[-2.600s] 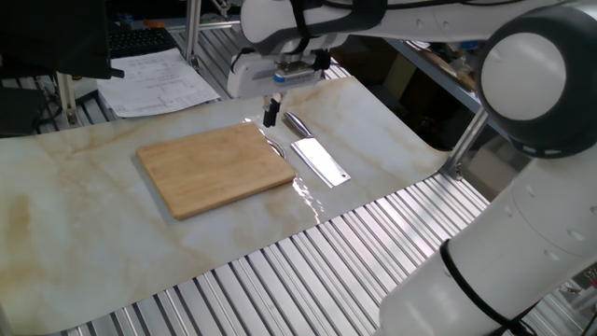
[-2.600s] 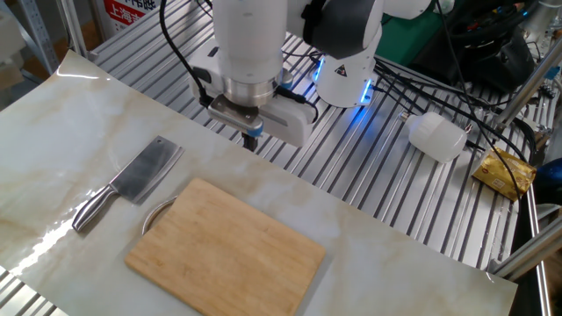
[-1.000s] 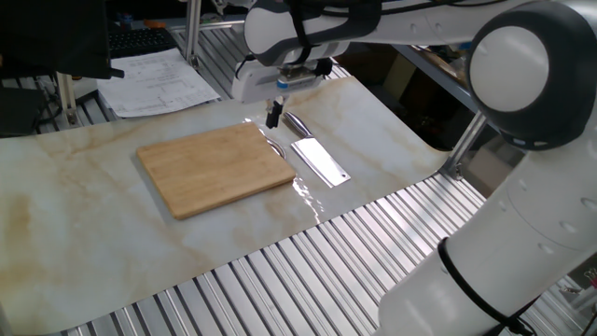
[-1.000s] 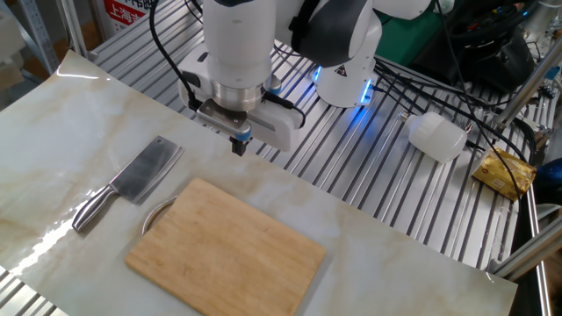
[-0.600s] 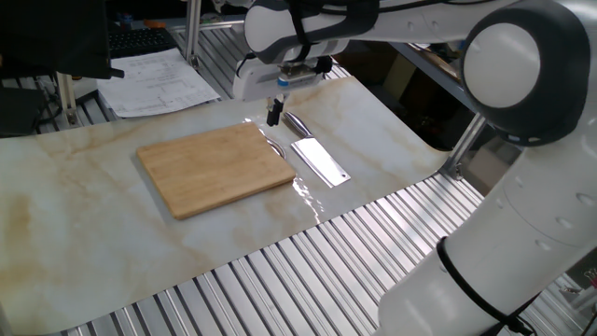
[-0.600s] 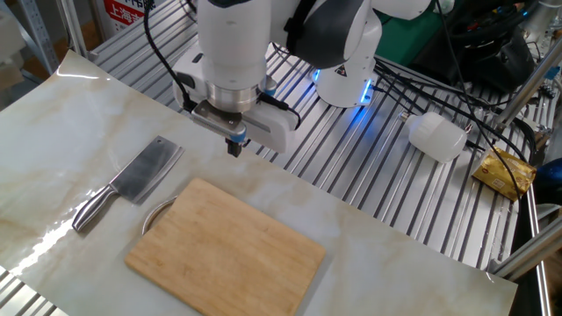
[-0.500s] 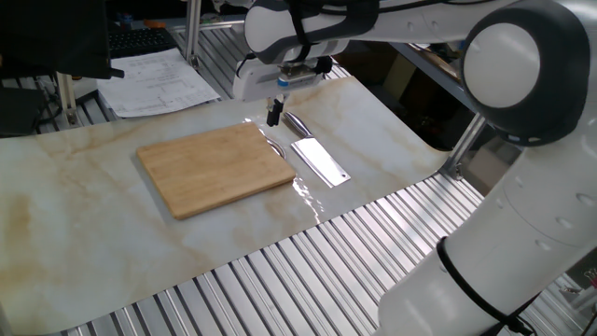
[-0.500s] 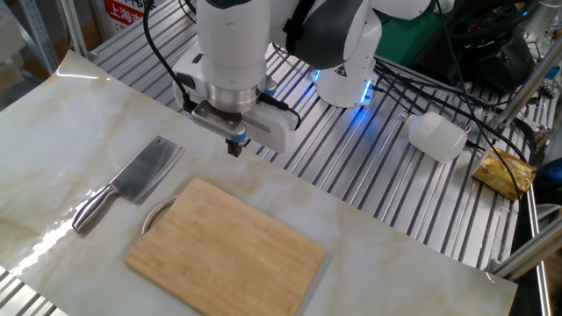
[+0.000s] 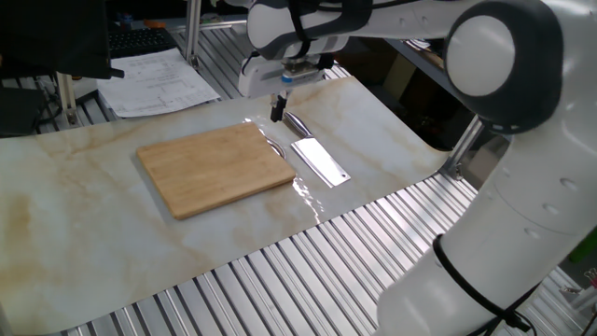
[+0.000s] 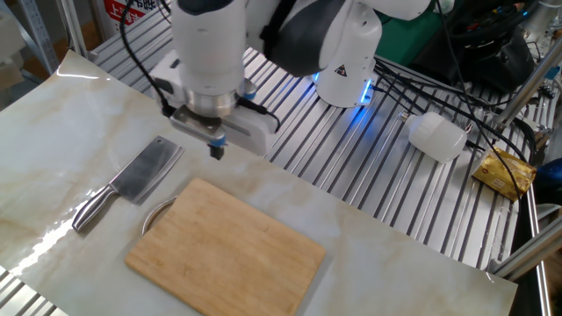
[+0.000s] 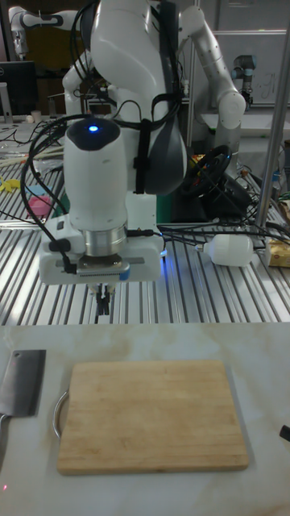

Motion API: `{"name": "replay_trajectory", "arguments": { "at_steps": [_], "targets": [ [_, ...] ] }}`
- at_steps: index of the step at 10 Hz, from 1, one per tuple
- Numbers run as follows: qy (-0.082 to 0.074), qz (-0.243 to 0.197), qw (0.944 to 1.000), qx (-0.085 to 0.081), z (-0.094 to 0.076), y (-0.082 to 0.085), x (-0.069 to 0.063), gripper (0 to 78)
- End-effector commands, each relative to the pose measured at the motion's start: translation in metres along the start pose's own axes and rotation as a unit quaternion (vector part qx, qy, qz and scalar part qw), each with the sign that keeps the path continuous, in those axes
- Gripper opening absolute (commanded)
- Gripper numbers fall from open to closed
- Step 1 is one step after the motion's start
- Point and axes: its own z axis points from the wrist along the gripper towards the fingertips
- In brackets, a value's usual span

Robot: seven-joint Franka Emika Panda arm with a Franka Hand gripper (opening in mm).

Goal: Put the knife on the cutting board

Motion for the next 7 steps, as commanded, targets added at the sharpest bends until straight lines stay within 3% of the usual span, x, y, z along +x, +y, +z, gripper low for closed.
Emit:
{"name": "replay_trajectory", "arguments": {
  "at_steps": [1, 4, 7],
  "targets": [
    [0.006, -0.003, 0.9999, 0.011, -0.007, -0.019, -0.013, 0.0],
    [0.007, -0.004, 0.9996, 0.029, -0.011, -0.033, -0.027, 0.0],
    [0.011, -0.013, 0.9994, 0.031, -0.023, -0.049, -0.042, 0.0]
  ]
}}
